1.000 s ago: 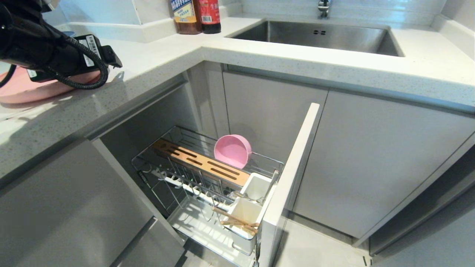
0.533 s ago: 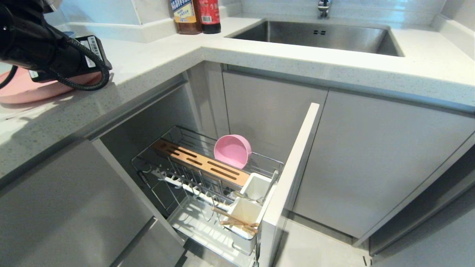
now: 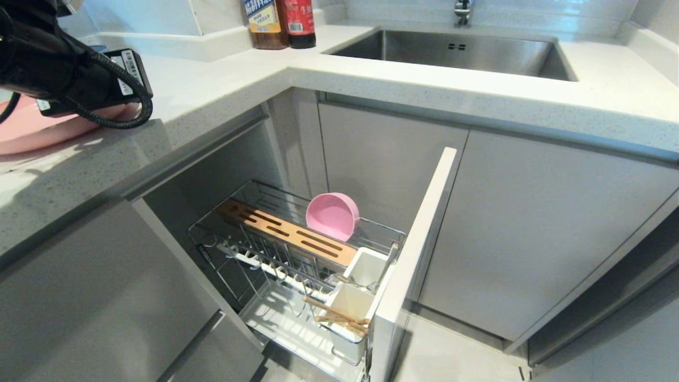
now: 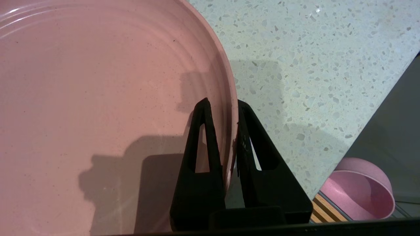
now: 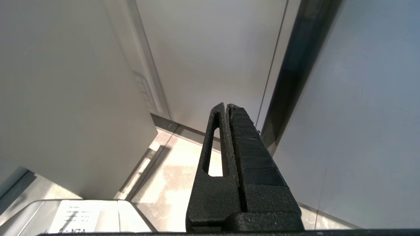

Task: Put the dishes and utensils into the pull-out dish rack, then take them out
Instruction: Pick up the plate and place it in the cupboard

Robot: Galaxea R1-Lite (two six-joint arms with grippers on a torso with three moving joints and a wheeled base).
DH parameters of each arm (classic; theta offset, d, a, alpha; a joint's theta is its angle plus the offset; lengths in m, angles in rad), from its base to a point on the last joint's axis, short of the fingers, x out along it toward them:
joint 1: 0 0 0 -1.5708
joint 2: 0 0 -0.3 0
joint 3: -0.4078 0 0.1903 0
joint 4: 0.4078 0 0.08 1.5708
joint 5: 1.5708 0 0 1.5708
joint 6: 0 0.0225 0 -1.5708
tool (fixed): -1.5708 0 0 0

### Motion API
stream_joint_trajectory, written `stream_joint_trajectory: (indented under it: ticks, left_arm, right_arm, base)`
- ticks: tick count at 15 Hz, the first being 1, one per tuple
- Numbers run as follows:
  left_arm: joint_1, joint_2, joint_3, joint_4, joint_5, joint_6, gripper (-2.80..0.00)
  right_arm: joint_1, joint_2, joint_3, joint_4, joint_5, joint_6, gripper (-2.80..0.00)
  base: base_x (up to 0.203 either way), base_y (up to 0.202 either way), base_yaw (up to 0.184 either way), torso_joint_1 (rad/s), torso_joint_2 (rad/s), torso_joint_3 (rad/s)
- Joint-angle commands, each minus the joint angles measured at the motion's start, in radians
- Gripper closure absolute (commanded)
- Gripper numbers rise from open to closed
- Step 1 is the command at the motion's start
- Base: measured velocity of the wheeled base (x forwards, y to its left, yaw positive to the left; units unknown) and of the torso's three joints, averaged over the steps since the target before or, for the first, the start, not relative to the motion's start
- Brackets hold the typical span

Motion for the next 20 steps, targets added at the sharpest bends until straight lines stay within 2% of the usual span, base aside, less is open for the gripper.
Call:
stream_joint_trajectory:
  ticks: [1,5,6,9,14,15,16,18,20]
  left_arm:
    - [-0.001,-0.014,0.0,0.006,0.003,-0.003,0.0]
    - [0.015,-0.075,-0.011,0.105,0.004,-0.004,0.0]
    - [0.018,-0.091,-0.012,0.113,0.02,-0.003,0.0]
    - [0.013,-0.137,-0.016,0.084,0.129,-0.008,0.0]
    - [0.017,-0.166,-0.017,-0.279,0.138,-0.018,0.0]
    - [0.017,-0.167,-0.017,-0.332,0.138,-0.039,0.0]
    - [0.015,-0.168,-0.017,-0.36,0.139,-0.066,0.0]
    - [0.008,-0.176,-0.017,-0.39,0.14,-0.078,0.0]
    - [-0.03,-0.175,-0.017,-0.415,0.147,-0.083,0.0]
  right_arm:
    - [0.001,0.0,0.002,0.0,0.0,0.0,0.0]
    - [0.001,0.0,0.002,0.0,0.0,0.0,0.0]
    - [0.001,0.0,0.002,0.0,0.0,0.0,0.0]
    - [0.0,0.0,0.002,0.0,0.0,0.0,0.0]
    - [-0.001,0.0,0.002,0.0,0.0,0.0,0.0]
    - [0.001,0.0,0.002,0.0,0.0,0.0,0.0]
    - [0.001,0.0,0.002,0.0,0.0,0.0,0.0]
    - [0.0,0.0,0.002,0.0,0.0,0.0,0.0]
    - [-0.001,0.0,0.002,0.0,0.0,0.0,0.0]
  base:
    - [0.0,0.0,0.0,0.0,0.0,0.0]
    - [0.0,0.0,0.0,0.0,0.0,0.0]
    - [0.0,0.0,0.0,0.0,0.0,0.0]
    - [0.0,0.0,0.0,0.0,0.0,0.0]
    - [0.0,0.0,0.0,0.0,0.0,0.0]
    - [0.0,0.0,0.0,0.0,0.0,0.0]
    - [0.0,0.0,0.0,0.0,0.0,0.0]
    - [0.0,0.0,0.0,0.0,0.0,0.0]
    - [0.0,0.0,0.0,0.0,0.0,0.0]
